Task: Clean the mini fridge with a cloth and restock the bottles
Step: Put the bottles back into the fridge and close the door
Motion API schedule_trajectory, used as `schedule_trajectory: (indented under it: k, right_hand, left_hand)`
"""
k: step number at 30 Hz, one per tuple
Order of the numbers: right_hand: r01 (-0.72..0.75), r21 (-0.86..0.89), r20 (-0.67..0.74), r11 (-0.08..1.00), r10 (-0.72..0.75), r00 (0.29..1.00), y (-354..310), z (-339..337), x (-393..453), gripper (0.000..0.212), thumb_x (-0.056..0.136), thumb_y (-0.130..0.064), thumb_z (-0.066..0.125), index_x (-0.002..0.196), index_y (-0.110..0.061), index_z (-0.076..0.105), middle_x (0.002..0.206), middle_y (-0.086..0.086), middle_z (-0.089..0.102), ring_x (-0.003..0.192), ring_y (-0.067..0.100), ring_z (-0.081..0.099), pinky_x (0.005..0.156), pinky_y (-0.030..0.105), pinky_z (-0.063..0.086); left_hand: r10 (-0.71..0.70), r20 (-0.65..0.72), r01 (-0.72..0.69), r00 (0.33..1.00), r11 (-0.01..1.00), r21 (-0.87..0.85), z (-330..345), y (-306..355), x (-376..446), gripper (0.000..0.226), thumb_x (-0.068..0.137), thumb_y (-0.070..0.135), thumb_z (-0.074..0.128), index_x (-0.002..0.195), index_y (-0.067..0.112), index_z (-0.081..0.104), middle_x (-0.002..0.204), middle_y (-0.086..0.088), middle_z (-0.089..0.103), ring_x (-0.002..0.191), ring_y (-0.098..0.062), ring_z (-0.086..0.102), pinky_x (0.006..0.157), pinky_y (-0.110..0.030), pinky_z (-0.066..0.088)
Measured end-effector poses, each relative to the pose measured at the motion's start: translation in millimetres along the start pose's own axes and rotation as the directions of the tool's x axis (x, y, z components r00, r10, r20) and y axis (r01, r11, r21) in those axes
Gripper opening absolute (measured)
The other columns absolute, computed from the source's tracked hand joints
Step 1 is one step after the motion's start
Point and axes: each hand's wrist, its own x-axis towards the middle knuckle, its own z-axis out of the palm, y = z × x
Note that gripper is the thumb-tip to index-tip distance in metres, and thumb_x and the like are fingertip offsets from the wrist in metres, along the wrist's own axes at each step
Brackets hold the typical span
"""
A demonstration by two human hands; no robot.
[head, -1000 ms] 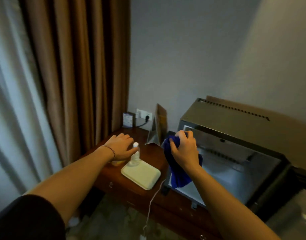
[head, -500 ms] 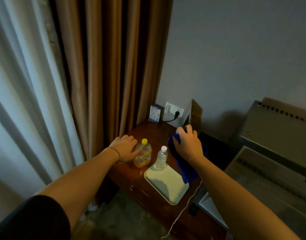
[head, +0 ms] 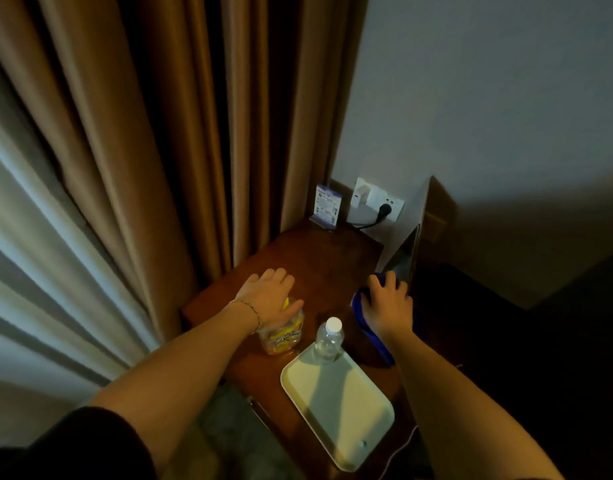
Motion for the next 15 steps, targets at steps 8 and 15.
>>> schedule_trajectory:
  k: [8, 15]
  right_hand:
    - [-0.027, -0.017, 0.136, 0.999, 0.029, 0.990, 2, 61, 27, 0.031, 0.102, -0.035, 0.045, 0.130, -0.022, 0.045, 0.146, 0.012, 0.030, 0.132, 0.040, 0.035, 0.105, 0.053, 0.040]
    - [-0.084, 0.144, 0.298, 0.986, 0.037, 0.954, 11, 95, 31, 0.034, 0.099, -0.041, 0.051, 0.130, -0.028, 0.051, 0.152, 0.007, 0.029, 0.136, 0.036, 0.033, 0.109, 0.050, 0.034]
  left_hand:
    - [-0.001, 0.038, 0.003, 0.999, 0.998, -0.056, 34, 4, 27, 0.052, 0.098, 0.058, 0.030, 0.133, 0.021, 0.043, 0.127, -0.002, 0.044, 0.116, -0.021, 0.047, 0.092, -0.037, 0.047]
    - [-0.021, -0.060, 0.018, 0.998, 0.999, -0.042, 47, 5, 30, 0.039, 0.101, 0.048, 0.035, 0.119, 0.019, 0.051, 0.117, -0.002, 0.048, 0.102, -0.020, 0.055, 0.070, -0.030, 0.047]
